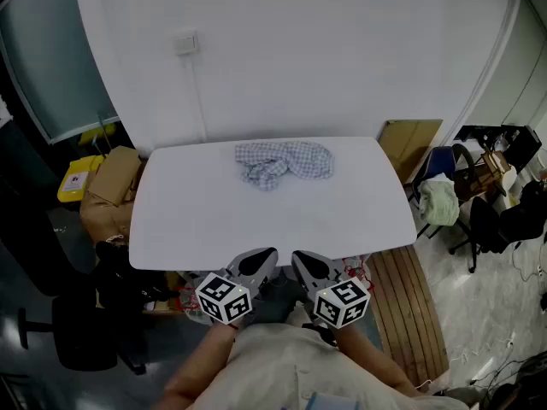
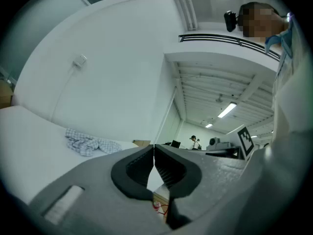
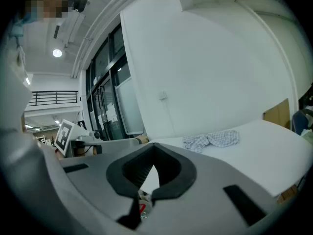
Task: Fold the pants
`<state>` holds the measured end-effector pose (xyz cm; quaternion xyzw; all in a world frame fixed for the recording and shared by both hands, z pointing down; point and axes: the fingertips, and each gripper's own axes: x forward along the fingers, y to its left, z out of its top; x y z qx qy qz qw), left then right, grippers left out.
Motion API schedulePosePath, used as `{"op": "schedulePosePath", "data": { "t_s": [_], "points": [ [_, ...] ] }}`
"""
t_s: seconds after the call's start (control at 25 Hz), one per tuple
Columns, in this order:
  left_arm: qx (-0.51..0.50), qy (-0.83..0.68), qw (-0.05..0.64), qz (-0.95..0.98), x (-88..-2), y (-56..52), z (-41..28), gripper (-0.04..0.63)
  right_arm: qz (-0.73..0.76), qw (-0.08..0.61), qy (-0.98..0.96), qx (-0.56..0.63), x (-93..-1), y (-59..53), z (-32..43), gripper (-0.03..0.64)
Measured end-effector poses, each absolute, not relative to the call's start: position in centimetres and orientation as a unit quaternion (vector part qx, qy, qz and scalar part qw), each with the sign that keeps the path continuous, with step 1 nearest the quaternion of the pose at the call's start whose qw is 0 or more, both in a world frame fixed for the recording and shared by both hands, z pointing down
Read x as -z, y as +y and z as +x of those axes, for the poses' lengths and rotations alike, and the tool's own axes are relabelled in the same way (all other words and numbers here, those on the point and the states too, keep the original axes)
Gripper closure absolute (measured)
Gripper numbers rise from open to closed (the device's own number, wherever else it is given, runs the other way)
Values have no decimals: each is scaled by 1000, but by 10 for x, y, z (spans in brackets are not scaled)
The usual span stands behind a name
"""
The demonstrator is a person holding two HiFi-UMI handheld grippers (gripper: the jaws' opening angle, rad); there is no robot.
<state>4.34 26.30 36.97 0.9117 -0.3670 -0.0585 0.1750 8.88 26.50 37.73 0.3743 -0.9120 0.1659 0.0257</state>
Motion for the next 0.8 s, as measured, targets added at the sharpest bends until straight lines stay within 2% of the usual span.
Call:
{"op": "schedulePosePath", "data": {
  "t_s": [0.52,0.8],
  "points": [
    [61,-374,184,907,-377,246,45,583,376,29,-911,-168,-384,249,93,601],
    [60,-375,191,905,-382,227,57,583,352,6,-916,-192,-387,231,98,598]
  ]
}}
